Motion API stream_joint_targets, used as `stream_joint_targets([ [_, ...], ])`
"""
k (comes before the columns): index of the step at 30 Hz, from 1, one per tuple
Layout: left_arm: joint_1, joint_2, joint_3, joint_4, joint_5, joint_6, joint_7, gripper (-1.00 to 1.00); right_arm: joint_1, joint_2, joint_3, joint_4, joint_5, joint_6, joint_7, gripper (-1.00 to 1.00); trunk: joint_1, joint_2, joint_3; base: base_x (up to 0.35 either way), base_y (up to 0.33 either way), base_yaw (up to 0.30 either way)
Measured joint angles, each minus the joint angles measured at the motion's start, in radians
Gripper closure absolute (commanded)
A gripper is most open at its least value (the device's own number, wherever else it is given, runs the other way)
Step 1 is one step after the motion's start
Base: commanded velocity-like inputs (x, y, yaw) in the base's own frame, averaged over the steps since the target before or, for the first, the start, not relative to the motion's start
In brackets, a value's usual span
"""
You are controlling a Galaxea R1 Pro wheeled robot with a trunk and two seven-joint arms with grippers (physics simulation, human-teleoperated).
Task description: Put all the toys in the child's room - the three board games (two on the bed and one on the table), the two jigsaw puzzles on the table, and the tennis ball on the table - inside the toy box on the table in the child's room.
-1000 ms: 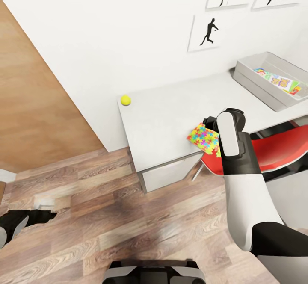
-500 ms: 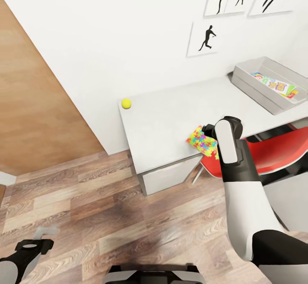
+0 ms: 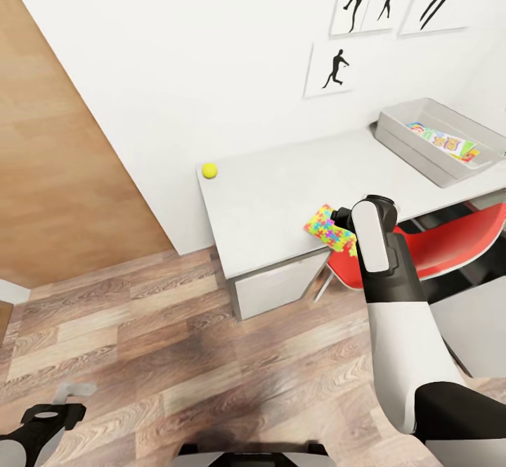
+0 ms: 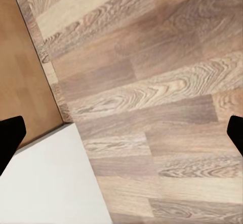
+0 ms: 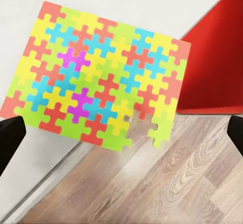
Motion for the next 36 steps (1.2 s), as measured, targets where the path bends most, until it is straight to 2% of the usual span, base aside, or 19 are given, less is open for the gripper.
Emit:
stream_joint_targets([
  [18,0.001,-0.002,0.0,0.0,-0.001,0.0,0.0,-1.0,0.001,0.004,-0.001,0.002,-0.002,0.0,0.001,-1.0,0.0,0.0,0.03,-0.009,0.0,0.0],
  [22,0.001,-0.002,0.0,0.0,-0.001,0.0,0.0,-1.0,0.021,0.018,-0.001,0.001,-0.001,0.0,0.001,-1.0,0.0,0.0,0.036,0.0,0.0,0.0],
  [27,0.001,-0.002,0.0,0.0,-0.001,0.0,0.0,-1.0,0.046,0.022,-0.001,-0.028,-0.002,0.002,-0.001,-1.0,0.0,0.0,0.045,0.0,0.0,0.0],
  [31,0.001,-0.002,0.0,0.0,-0.002,-0.001,0.0,-1.0,0.112,0.023,0.0,-0.073,-0.036,0.003,0.0,-1.0,0.0,0.0,0.051,0.0,0.0,0.0],
  [36,0.001,-0.003,0.001,0.0,-0.003,0.0,0.0,-1.0,0.21,0.023,0.013,-0.171,-0.13,0.012,0.001,-1.0,0.0,0.0,0.059,0.0,0.0,0.0],
])
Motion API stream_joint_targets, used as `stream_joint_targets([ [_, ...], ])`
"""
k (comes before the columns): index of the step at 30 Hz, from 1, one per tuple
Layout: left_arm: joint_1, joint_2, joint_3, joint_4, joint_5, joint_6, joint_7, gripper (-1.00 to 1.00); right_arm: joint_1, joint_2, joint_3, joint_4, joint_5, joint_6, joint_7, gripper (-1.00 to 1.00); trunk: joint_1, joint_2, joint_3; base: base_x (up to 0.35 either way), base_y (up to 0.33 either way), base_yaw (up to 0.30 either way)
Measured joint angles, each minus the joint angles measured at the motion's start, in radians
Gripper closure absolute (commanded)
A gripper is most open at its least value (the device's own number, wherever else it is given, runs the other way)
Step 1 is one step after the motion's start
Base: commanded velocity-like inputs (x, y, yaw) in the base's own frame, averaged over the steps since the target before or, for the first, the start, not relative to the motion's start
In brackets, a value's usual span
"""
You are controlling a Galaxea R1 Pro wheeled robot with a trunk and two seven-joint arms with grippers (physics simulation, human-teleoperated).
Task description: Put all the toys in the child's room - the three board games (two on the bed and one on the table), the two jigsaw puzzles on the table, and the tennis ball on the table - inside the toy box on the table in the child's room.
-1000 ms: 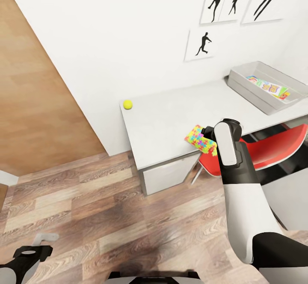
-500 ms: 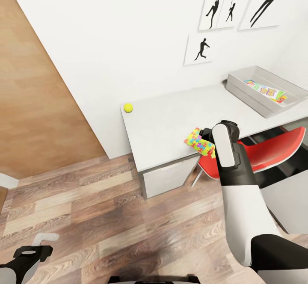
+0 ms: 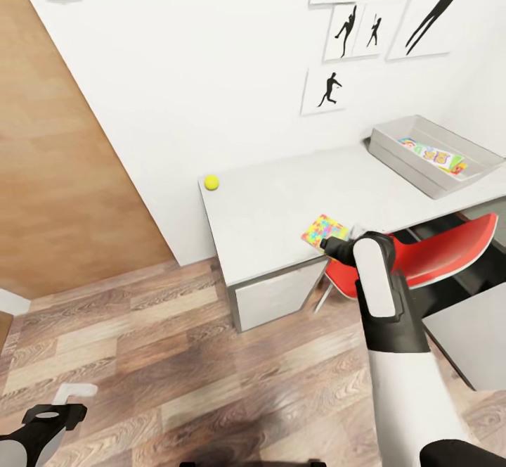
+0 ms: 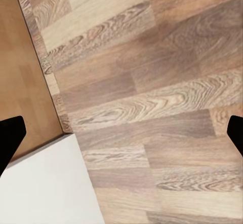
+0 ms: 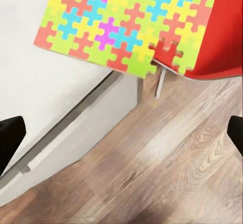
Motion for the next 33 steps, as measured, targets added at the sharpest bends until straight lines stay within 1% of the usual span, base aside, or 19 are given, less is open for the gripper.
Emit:
stream_joint_targets([
  [1,0.0,0.0,0.0,0.0,0.0,0.0,0.0,-1.0,0.015,0.0,0.004,-0.012,-0.01,0.001,0.0,-1.0,0.0,0.0,0.002,0.0,0.0,0.0],
  [2,0.0,0.0,0.0,0.0,0.0,0.0,0.0,-1.0,0.042,0.001,0.015,-0.029,-0.025,0.002,0.0,-1.0,0.0,0.0,0.003,0.0,0.0,0.0],
  [3,0.0,0.0,0.0,0.0,0.0,0.0,0.0,-1.0,0.055,0.002,0.023,-0.036,-0.03,0.003,0.0,-1.0,0.0,0.0,0.005,0.0,0.0,0.0],
  [4,0.0,0.0,0.001,0.0,0.0,0.0,0.0,-1.0,0.076,0.004,0.04,-0.044,-0.038,0.003,0.0,-1.0,0.0,0.0,0.007,0.0,0.0,0.0],
  [5,0.0,0.0,0.001,0.0,0.0,0.0,0.0,-1.0,0.085,0.005,0.051,-0.048,-0.04,0.003,0.0,-1.0,0.0,0.0,0.008,0.0,0.0,0.0],
  [6,0.0,0.0,0.001,0.0,0.0,0.0,0.0,-1.0,0.098,0.008,0.072,-0.052,-0.045,0.002,0.0,-1.0,0.0,0.0,0.01,0.0,0.0,0.0],
  [7,0.0,0.0,0.001,0.0,0.0,0.0,0.0,-1.0,0.109,0.011,0.092,-0.055,-0.047,0.0,0.0,-1.0,0.0,0.0,0.012,0.0,0.0,0.0],
  [11,0.002,0.0,0.001,0.0,0.0,0.0,0.0,-1.0,0.151,0.026,0.137,-0.06,-0.05,-0.004,0.0,-1.0,0.0,0.0,0.018,0.0,0.0,0.0],
  [13,0.005,0.0,0.001,0.0,0.0,0.0,0.0,-1.0,0.189,0.045,0.168,-0.062,-0.052,-0.006,0.001,-1.0,0.0,0.0,0.021,0.0,0.0,0.0],
  [15,0.005,0.0,0.001,0.0,0.0,0.0,0.0,-1.0,0.218,0.055,0.19,-0.062,-0.052,-0.008,0.001,-1.0,0.0,0.0,0.025,0.0,0.0,0.0],
  [18,0.006,0.0,0.001,0.0,0.0,0.0,0.0,-1.0,0.254,0.061,0.217,-0.062,-0.051,-0.014,0.001,-1.0,0.0,0.0,0.03,0.0,0.0,0.0],
  [19,0.006,0.0,0.0,0.0,0.0,0.0,0.0,-1.0,0.275,0.061,0.228,-0.062,-0.051,-0.019,0.002,-1.0,0.0,0.0,0.031,0.0,0.0,0.0],
  [20,0.006,0.0,0.001,0.0,0.0,0.0,0.0,-1.0,0.286,0.061,0.234,-0.062,-0.051,-0.023,0.002,-1.0,0.0,0.0,0.033,0.0,0.0,0.0],
  [22,0.006,-0.001,0.001,0.0,0.0,0.0,0.0,-1.0,0.328,0.061,0.252,-0.06,-0.051,-0.039,0.003,-1.0,0.0,0.0,0.036,0.0,0.0,0.0],
  [25,0.006,-0.005,0.001,0.0,0.0,0.0,0.0,-1.0,0.37,0.059,0.264,-0.059,-0.052,-0.048,0.004,-1.0,0.0,0.0,0.041,0.0,0.0,0.0],
  [28,0.006,-0.007,0.001,0.0,-0.001,0.0,0.0,-1.0,0.406,0.055,0.268,-0.057,-0.051,-0.051,0.005,-1.0,0.0,0.0,0.046,0.0,0.0,0.0],
  [30,0.006,-0.008,0.001,0.0,-0.001,-0.001,0.0,-1.0,0.452,0.051,0.268,-0.052,-0.046,-0.053,0.006,-1.0,0.0,0.0,0.05,0.0,0.0,0.0],
  [32,0.006,-0.008,0.001,0.0,-0.001,-0.001,0.0,-1.0,0.474,0.05,0.267,-0.047,-0.043,-0.058,0.006,-1.0,0.0,0.0,0.053,0.0,0.0,0.0],
  [33,0.006,-0.008,0.001,0.0,-0.001,-0.001,0.0,-1.0,0.494,0.048,0.266,-0.04,-0.04,-0.068,0.006,-1.0,0.0,0.0,0.055,0.0,0.0,0.0],
])
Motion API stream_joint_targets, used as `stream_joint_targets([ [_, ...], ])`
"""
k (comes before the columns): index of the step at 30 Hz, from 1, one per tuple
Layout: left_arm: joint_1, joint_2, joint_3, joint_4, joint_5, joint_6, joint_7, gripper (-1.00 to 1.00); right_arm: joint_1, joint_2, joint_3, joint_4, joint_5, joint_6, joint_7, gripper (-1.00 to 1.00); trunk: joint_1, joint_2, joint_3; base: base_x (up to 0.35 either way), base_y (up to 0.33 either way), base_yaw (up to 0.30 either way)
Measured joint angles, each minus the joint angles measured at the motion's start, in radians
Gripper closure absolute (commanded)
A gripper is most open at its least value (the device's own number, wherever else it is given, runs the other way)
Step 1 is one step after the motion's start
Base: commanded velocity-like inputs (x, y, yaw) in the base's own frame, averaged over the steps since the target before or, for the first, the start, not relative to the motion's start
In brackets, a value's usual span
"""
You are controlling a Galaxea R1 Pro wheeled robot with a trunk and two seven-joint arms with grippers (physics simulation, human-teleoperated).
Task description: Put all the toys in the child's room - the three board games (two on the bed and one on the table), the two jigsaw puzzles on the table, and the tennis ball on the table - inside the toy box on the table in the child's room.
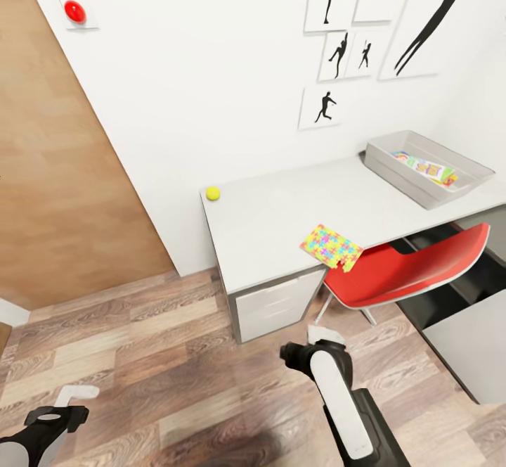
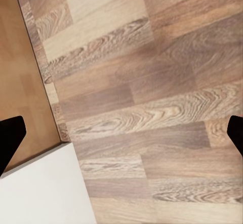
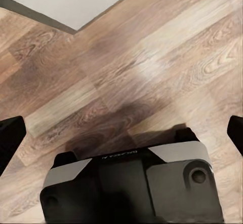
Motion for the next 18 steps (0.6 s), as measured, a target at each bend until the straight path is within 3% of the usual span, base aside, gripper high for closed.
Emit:
stream_joint_targets([
  [2,0.001,0.0,0.0,0.0,0.0,0.0,0.0,-1.0,0.022,-0.005,-0.001,0.009,0.002,-0.016,0.0,-1.0,0.0,0.0,0.003,0.0,0.0,0.0],
  [5,0.005,0.0,0.0,0.0,0.0,0.0,0.0,-1.0,0.063,-0.036,-0.001,0.031,0.005,-0.063,0.0,-1.0,0.0,0.0,0.008,0.0,0.0,0.0],
  [8,0.012,0.0,0.0,0.0,0.0,-0.003,0.0,-1.0,0.093,-0.089,0.003,0.07,0.003,-0.148,0.0,-1.0,0.0,0.0,0.013,0.0,0.0,0.0],
  [9,0.015,0.0,0.0,-0.001,0.0,-0.016,0.0,-1.0,0.101,-0.109,0.005,0.111,0.004,-0.197,0.0,-1.0,0.0,0.0,0.015,0.0,0.0,0.0],
  [11,0.018,-0.001,0.0,0.003,0.002,-0.035,0.0,-1.0,0.112,-0.12,0.005,0.177,0.003,-0.248,0.0,-1.0,0.0,0.0,0.018,0.0,0.0,0.0],
  [14,0.03,-0.011,0.0,0.014,0.001,-0.052,-0.001,-1.0,0.121,-0.127,0.008,0.307,0.004,-0.335,0.012,-1.0,0.0,0.0,0.023,0.0,0.0,0.0],
  [18,0.058,-0.041,0.0,0.02,0.0,-0.073,-0.001,-1.0,0.126,-0.13,0.009,0.533,0.006,-0.501,0.084,-1.0,0.0,0.0,0.03,0.0,0.0,0.0],
])
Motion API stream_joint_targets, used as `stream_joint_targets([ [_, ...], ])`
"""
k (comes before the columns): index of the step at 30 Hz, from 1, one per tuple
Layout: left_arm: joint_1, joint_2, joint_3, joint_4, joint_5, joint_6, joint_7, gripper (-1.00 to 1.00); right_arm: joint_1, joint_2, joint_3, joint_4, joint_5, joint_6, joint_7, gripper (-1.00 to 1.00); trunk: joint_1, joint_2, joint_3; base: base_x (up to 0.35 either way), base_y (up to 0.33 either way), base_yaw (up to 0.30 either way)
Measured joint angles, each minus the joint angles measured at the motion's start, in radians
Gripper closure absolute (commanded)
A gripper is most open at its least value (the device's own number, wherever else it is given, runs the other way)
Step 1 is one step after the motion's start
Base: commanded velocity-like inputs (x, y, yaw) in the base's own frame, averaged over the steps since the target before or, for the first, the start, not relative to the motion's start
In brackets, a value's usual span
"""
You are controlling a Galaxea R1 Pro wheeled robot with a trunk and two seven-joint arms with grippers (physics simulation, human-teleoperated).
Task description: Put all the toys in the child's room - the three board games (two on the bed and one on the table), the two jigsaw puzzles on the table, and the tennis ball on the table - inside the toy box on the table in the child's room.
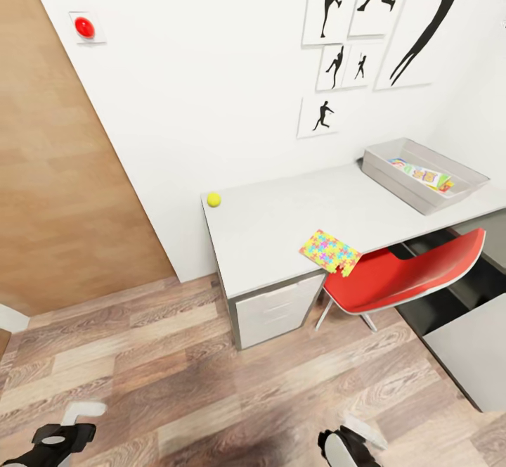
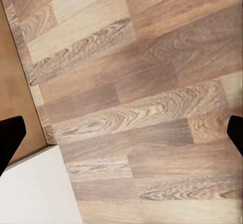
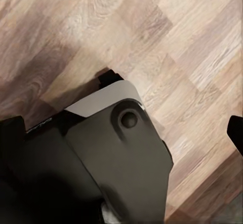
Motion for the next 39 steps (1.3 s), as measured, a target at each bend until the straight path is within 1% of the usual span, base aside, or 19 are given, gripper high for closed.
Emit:
stream_joint_targets([
  [1,0.004,-0.006,0.0,0.0,0.0,-0.004,0.0,-1.0,0.0,-0.001,0.001,0.036,0.001,-0.027,0.018,-1.0,0.0,0.0,0.002,0.0,0.0,0.0],
  [2,0.01,-0.018,0.0,0.001,0.0,-0.011,0.0,-1.0,0.001,-0.001,0.003,0.102,0.007,-0.078,0.057,-1.0,0.0,0.0,0.003,0.0,0.0,0.0],
  [3,0.017,-0.029,0.0,0.002,0.0,-0.016,0.0,-1.0,0.001,-0.001,0.005,0.168,0.023,-0.131,0.097,-1.0,0.0,0.0,0.005,0.0,0.0,0.0],
  [4,0.02,-0.035,0.0,0.002,0.0,-0.018,0.0,-1.0,0.001,-0.001,0.005,0.201,0.036,-0.158,0.118,-1.0,0.0,0.0,0.007,0.0,0.0,0.0],
  [5,0.025,-0.047,0.0,0.002,0.0,-0.02,0.0,-1.0,-0.001,-0.001,0.005,0.258,0.066,-0.21,0.157,-1.0,0.0,0.0,0.008,0.0,0.0,0.0],
  [6,0.026,-0.054,0.0,0.002,0.0,-0.021,0.0,-1.0,-0.001,-0.001,0.005,0.285,0.085,-0.236,0.176,-1.0,0.0,0.0,0.01,0.0,0.0,0.0],
  [8,0.03,-0.077,0.0,0.002,0.0,-0.023,0.0,-1.0,-0.003,0.0,0.0,0.363,0.154,-0.319,0.236,-1.0,0.0,0.0,0.013,0.0,0.0,0.0],
  [11,0.032,-0.101,0.0,0.002,0.002,-0.025,0.0,-1.0,-0.004,0.0,-0.004,0.406,0.196,-0.379,0.277,-1.0,0.0,0.0,0.018,0.0,0.0,0.0],
  [13,0.032,-0.116,0.0,0.001,0.004,-0.025,0.0,-1.0,-0.004,0.0,-0.006,0.418,0.208,-0.404,0.287,-1.0,0.0,0.0,0.022,0.0,0.0,0.0],
  [14,0.033,-0.121,0.0,0.001,0.005,-0.025,0.0,-1.0,-0.004,0.0,-0.007,0.421,0.211,-0.414,0.289,-1.0,0.0,0.0,0.023,0.0,0.0,0.0],
  [16,0.033,-0.142,0.0,0.0,0.007,-0.026,0.0,-1.0,-0.004,-0.001,-0.008,0.43,0.218,-0.451,0.294,-1.0,0.0,0.0,0.027,0.0,0.0,0.0],
  [18,0.033,-0.153,0.0,0.0,0.009,-0.027,0.0,-1.0,-0.004,-0.001,-0.009,0.441,0.221,-0.475,0.295,-1.0,0.0,0.0,0.03,0.0,0.0,0.0],
  [22,0.036,-0.175,0.001,0.002,0.01,-0.053,0.0,-1.0,-0.004,-0.001,-0.009,0.46,0.223,-0.498,0.296,-1.0,0.0,0.0,0.036,0.0,0.0,0.0],
  [27,0.049,-0.188,0.002,0.003,0.012,-0.07,0.001,-1.0,-0.003,-0.001,-0.009,0.468,0.223,-0.506,0.302,-1.0,0.0,0.0,0.045,0.0,0.0,0.0],
  [31,0.066,-0.192,0.003,0.005,0.011,-0.07,-0.003,-1.0,-0.003,-0.002,-0.009,0.469,0.223,-0.509,0.306,-1.0,0.0,0.0,0.051,0.0,0.0,0.0],
  [36,0.089,-0.213,0.002,0.005,0.005,-0.068,-0.001,-1.0,0.0,-0.007,-0.009,0.469,0.223,-0.525,0.305,-1.0,0.0,0.0,0.06,0.0,0.0,0.0],
  [38,0.108,-0.218,0.002,0.005,0.005,-0.068,-0.001,-1.0,0.001,-0.01,-0.009,0.469,0.223,-0.527,0.305,-1.0,0.0,0.0,0.063,0.0,0.0,0.0],
  [39,0.13,-0.22,0.002,0.006,0.005,-0.068,-0.002,-1.0,0.001,-0.012,-0.009,0.469,0.223,-0.528,0.305,-1.0,0.0,0.0,0.065,0.0,0.0,0.0],
])
